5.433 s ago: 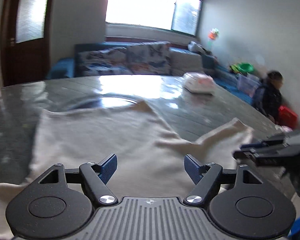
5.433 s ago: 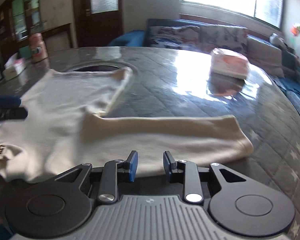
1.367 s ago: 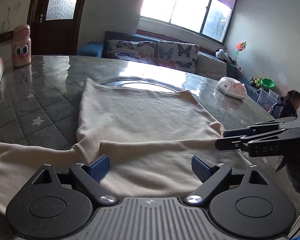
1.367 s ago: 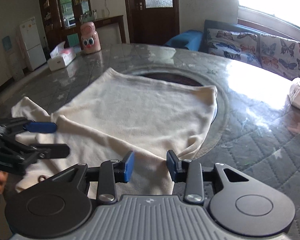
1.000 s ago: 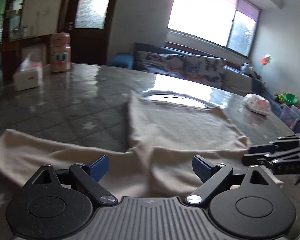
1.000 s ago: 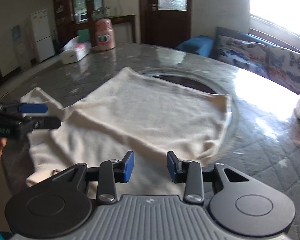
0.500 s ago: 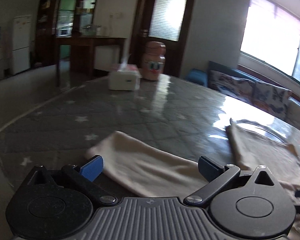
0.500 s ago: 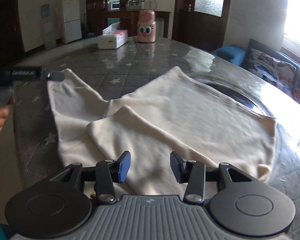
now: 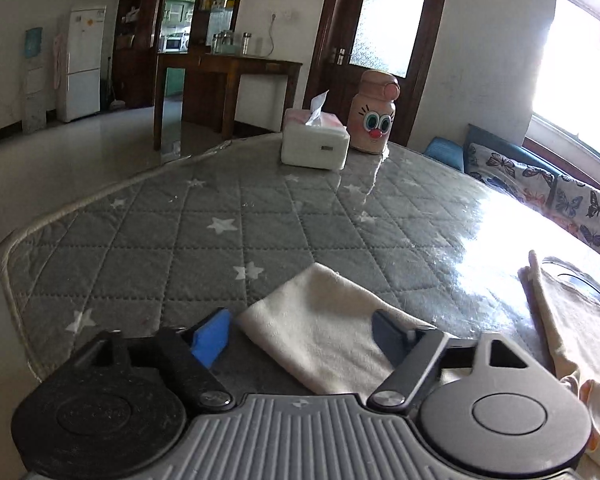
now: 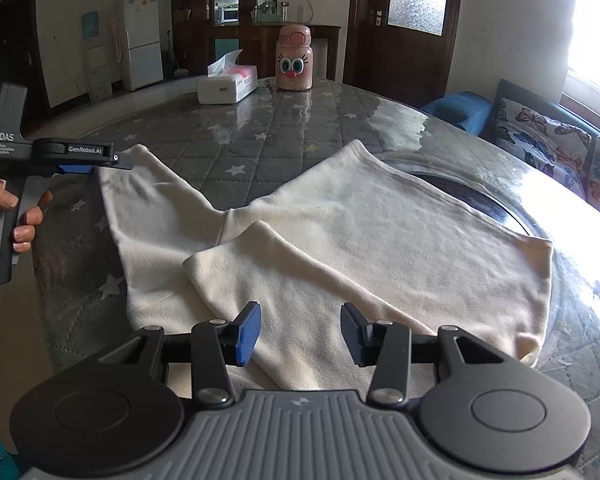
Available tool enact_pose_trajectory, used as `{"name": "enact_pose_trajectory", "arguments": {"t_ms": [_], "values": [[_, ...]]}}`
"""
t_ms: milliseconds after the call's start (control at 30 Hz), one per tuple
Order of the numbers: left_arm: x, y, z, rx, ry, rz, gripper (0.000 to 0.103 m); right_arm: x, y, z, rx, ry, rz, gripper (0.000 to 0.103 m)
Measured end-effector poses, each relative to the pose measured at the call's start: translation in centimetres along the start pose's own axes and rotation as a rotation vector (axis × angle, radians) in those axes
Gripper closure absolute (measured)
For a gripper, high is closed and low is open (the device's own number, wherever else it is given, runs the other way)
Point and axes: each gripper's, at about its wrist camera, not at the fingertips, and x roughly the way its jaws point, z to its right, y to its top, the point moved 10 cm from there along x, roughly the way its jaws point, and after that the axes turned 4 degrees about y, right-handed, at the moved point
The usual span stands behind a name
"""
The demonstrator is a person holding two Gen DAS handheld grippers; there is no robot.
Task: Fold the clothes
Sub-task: 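Grasp the sleeve cuff with the left gripper and lift it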
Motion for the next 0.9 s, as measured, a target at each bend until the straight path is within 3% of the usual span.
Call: {"name": "enact_pose_trajectory", "arguments": {"t_ms": [100, 133, 167, 200, 467, 700, 900], "values": [[0.4, 0.2, 0.1, -0.001, -0.008, 0.002, 0.06, -0.6, -0.1, 0.3, 0.001, -0.009, 0.009, 0.059], [0.4, 0.2, 0.2, -0.006, -0.022, -0.006, 0.077, -0.9, -0.1, 0.5, 0.004, -0.014, 0.013, 0.059], [0.4, 0.2, 0.3, -0.015, -0.045, -0.017, 0.087, -1.1, -0.1, 0.7, 0.01, -0.019, 0.017, 0.059], [0.3, 0.1, 0.5, -0.031, -0.071, -0.028, 0.089, -1.4, -0.1, 0.9, 0.015, -0.024, 0.022, 0.059], [-3.9, 2.1, 6.6, -0.017, -0.301, 0.029, 0.092, -3.6, -0.9, 3.3, 0.075, -0.071, 0.059, 0.059], [-9.5, 2.8, 16.0, 0.059, -0.573, 0.043, 0.092, -5.4, -2.0, 5.5, 0.134, -0.113, 0.09, 0.059], [-13.7, 1.0, 23.9, 0.153, -0.791, 0.007, 0.092, -7.6, -3.2, 8.1, 0.198, -0.165, 0.118, 0.058]]}}
